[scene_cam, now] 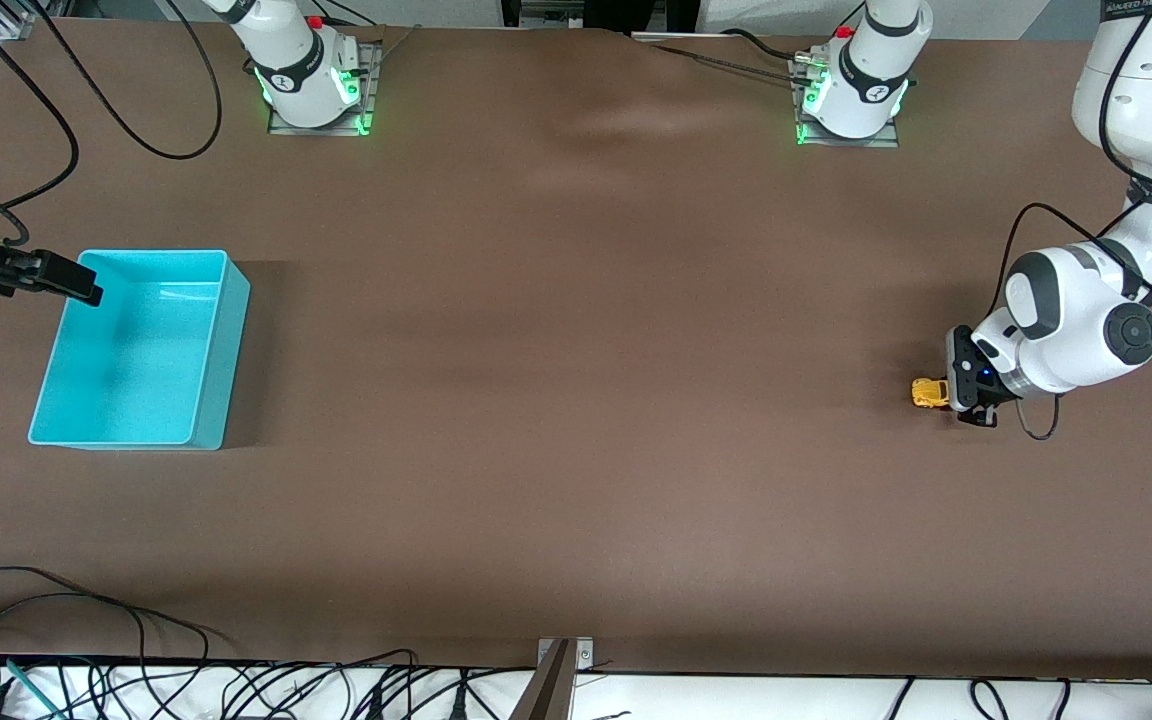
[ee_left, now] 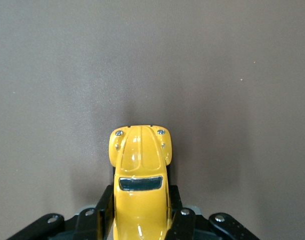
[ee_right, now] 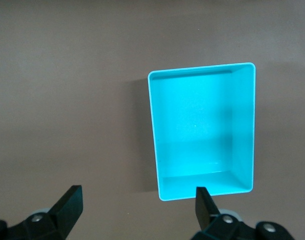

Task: Wind up and store yellow beetle car
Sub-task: 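Drag the held car backward along the table with the left gripper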

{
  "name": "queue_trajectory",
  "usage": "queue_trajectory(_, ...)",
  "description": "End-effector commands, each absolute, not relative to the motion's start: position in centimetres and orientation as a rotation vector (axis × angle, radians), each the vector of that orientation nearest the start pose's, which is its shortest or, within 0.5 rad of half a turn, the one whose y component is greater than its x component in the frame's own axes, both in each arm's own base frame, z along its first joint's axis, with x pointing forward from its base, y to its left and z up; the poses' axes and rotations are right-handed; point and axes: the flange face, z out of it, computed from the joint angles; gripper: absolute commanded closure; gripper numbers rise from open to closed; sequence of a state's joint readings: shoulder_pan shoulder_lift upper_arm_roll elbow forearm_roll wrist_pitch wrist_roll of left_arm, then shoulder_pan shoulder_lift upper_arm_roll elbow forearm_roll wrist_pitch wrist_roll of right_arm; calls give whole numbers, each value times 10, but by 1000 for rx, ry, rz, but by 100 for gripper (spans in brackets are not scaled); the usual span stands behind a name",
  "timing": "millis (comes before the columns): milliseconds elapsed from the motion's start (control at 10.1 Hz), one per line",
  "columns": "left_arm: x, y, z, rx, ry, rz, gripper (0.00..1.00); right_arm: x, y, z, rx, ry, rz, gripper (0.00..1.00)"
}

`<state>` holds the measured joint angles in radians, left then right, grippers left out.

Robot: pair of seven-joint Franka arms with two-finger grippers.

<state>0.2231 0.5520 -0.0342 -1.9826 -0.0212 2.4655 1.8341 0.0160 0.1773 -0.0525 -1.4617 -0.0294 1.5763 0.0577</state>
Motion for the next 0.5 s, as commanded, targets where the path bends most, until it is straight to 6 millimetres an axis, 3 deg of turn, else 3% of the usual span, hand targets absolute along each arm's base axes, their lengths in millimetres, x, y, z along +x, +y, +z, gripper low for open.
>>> queue_trajectory(0, 592, 124, 157, -2213, 2360, 21, 94, 606, -23, 578, -3165, 130, 106, 0)
queue_trajectory(398, 591, 127, 157, -2220, 2353, 21, 94, 607, -23, 577, -3165, 132, 109, 0)
